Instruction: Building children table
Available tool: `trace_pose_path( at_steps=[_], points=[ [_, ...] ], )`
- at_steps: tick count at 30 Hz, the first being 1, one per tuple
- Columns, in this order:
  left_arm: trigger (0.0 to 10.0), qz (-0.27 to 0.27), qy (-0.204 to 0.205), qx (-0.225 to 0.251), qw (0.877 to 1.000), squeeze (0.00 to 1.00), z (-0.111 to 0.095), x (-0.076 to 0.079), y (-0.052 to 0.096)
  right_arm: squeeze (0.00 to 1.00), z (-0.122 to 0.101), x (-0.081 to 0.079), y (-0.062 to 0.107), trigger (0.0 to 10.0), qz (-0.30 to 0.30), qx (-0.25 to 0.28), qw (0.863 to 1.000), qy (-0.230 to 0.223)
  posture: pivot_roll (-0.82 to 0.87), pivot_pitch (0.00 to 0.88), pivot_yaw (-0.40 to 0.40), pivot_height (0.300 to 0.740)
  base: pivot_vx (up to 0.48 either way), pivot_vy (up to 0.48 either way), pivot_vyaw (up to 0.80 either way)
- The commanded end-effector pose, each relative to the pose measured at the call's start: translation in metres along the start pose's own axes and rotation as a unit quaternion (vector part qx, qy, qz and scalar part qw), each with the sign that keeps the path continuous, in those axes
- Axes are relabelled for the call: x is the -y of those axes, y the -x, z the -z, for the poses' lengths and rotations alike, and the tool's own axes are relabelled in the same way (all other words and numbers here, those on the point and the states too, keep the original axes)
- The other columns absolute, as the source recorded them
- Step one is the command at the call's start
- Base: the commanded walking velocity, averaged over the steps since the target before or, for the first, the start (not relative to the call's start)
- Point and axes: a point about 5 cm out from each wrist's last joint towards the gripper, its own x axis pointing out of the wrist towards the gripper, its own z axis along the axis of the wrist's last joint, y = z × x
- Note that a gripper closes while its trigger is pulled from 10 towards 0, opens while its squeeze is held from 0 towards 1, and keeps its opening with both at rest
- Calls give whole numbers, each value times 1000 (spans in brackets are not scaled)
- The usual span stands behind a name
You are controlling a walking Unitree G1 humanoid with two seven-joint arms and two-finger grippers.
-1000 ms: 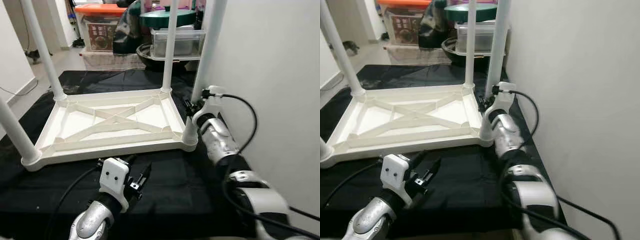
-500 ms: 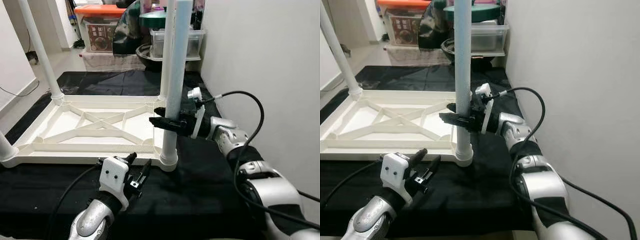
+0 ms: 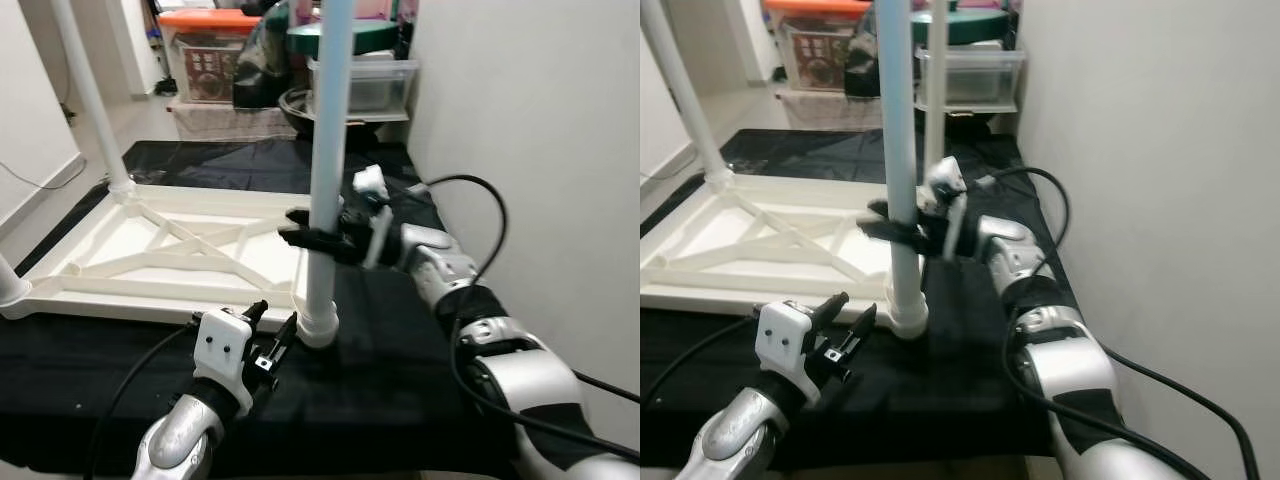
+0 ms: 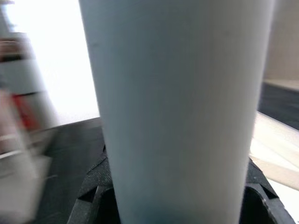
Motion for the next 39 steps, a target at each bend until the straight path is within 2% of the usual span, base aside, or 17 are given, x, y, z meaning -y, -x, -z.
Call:
trace_pose_path(
  at_steps=[1, 3, 5, 6, 7, 10, 13, 15, 16, 18, 19, 20, 28, 29, 35, 36, 39],
  points=[
    [10000, -4, 0, -9, 1000, 0, 5, -2, 1, 0, 14, 28, 17, 0, 201, -14, 979, -22, -5, 0, -28, 740, 0, 0, 0],
    [10000, -4, 0, -9, 1000, 0, 5, -2, 1, 0, 14, 28, 17, 0, 201, -14, 979, -22, -5, 0, -28, 740, 0, 0, 0],
    [10000, -1, 1, -10, 1000, 0, 6, 0, 1, 0, 20, 55, 46, 0, 407, -13, 913, -34, -9, 0, -28, 740, 0, 0, 0],
    [10000, -1, 1, -10, 1000, 0, 6, 0, 1, 0, 20, 55, 46, 0, 407, -13, 913, -34, -9, 0, -28, 740, 0, 0, 0],
    [10000, 1, 2, -10, 1000, 0, 6, 1, 1, 0, 26, 63, 63, 0, 501, -16, 865, -40, -10, 0, -21, 740, 0, 0, 0],
    [10000, 2, 2, -10, 1000, 0, 7, 1, 0, 0, 37, 64, 78, 0, 599, -16, 799, -55, -9, 0, -22, 740, 0, 0, 0],
    [10000, 2, 1, -10, 1000, 0, 7, 1, 0, 0, 42, 57, 74, 0, 612, -13, 788, -64, -9, 0, -22, 740, 0, 0, 0],
    [10000, 2, 1, -10, 1000, 0, 6, 1, 0, 0, 38, 49, 59, 0, 583, 18, 808, -83, -9, 0, -22, 740, 0, 0, 0],
    [10000, 3, 1, -10, 1000, 0, 6, 1, 0, 0, 31, 47, 53, 6353, 566, 43, 820, -73, -12, 0, -22, 740, 0, 0, 0],
    [10000, 3, 1, -10, 1000, 0, 6, 1, 0, 0, 26, 45, 50, 6353, 554, 58, 828, -64, -12, 0, -22, 740, 0, 0, 0],
    [10000, 3, 1, -10, 1000, 0, 6, 1, 0, 0, 20, 40, 41, 10000, 518, 80, 849, -70, -11, 0, -24, 740, 0, 0, 0],
    [10000, 2, 2, -10, 1000, 0, 7, 1, 0, 1000, 13, 36, 31, 10000, 471, 100, 874, -68, -17, 0, -27, 740, 0, 0, 0],
    [10000, 4, 4, -11, 1000, 0, 7, 2, -1, 1000, -8, 32, 23, 10000, 382, 129, 914, -41, -20, 0, -24, 740, 0, 0, 0],
    [10000, 4, 4, -11, 1000, 0, 7, 1, -1, 0, -11, 31, 21, 10000, 342, 130, 929, -49, -15, 0, -25, 740, 0, 0, 0],
    [10000, 3, 3, -11, 1000, 0, 7, 0, -1, 0, -5, 24, 16, 10000, 188, 84, 977, -64, -20, 0, -22, 740, 0, 0, 0],
    [10000, 4, 1, -10, 1000, 0, 7, 1, -2, 0, 5, 7, 20, 10000, -27, 28, 997, -61, -14, 0, -28, 740, 0, 0, 0],
    [10000, 4, 0, -10, 1000, 0, 7, 0, -3, 0, 10, -1, 24, 10000, -124, 0, 991, -49, -14, 0, -28, 740, 0, 0, 0]
  ],
)
